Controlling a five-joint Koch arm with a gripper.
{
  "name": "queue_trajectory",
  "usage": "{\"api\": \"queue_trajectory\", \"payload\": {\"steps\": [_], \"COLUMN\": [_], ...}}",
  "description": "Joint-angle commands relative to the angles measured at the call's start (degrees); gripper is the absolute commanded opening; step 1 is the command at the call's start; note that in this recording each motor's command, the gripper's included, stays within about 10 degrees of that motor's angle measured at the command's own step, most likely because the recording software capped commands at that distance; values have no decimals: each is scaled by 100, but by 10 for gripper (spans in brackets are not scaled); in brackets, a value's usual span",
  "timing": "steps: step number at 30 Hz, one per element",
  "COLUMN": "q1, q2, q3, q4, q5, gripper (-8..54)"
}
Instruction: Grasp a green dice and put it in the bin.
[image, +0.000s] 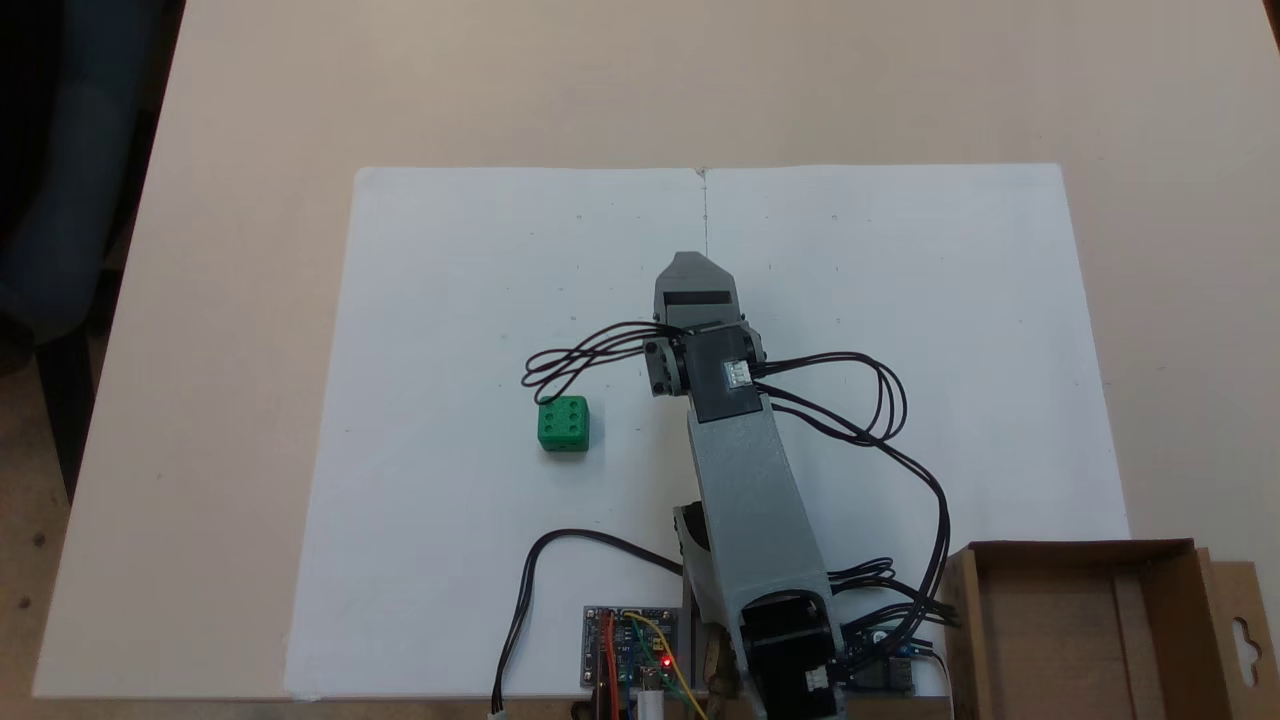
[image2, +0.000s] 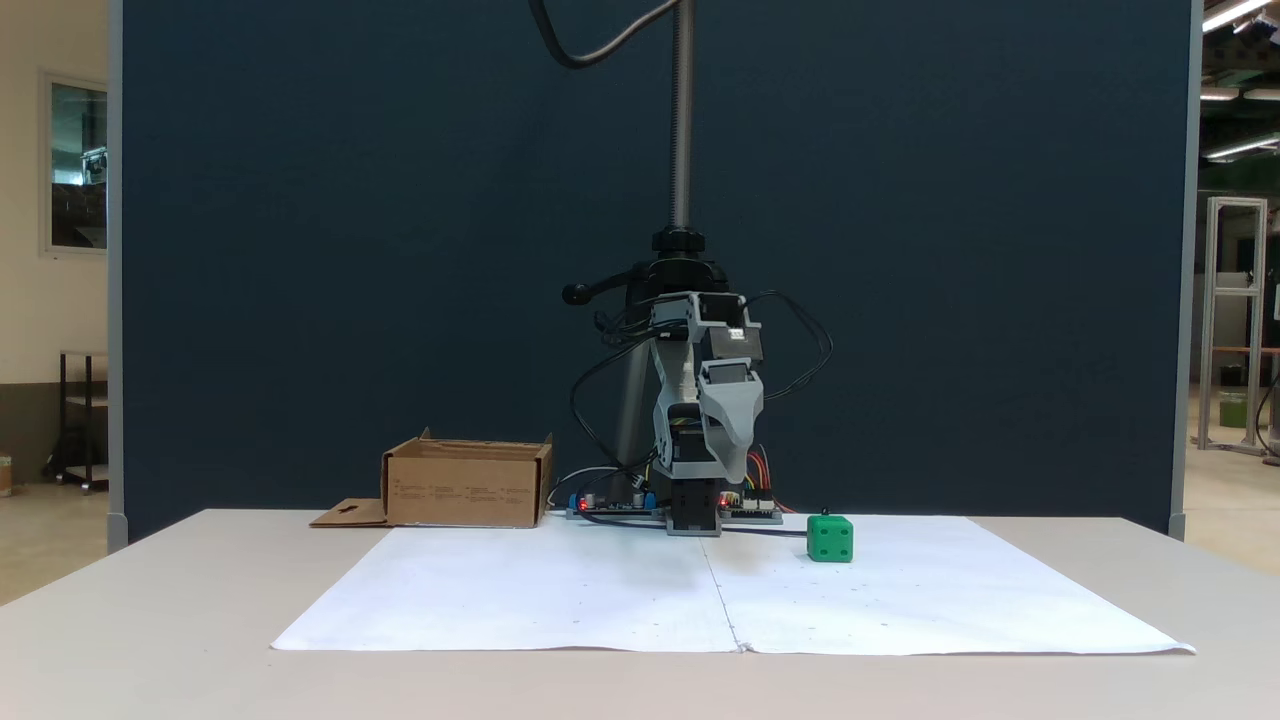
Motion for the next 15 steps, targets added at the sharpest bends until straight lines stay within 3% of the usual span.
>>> {"api": "queue_trajectory", "payload": {"steps": [1,8,15], "q1": [-422,-1485,-1872], "q2": [589,264,-457], "q3": [-501,-984,-1644], "q4": [930,3109,3647], "q5": [554,1213,1758], "gripper": [436,435,436]}}
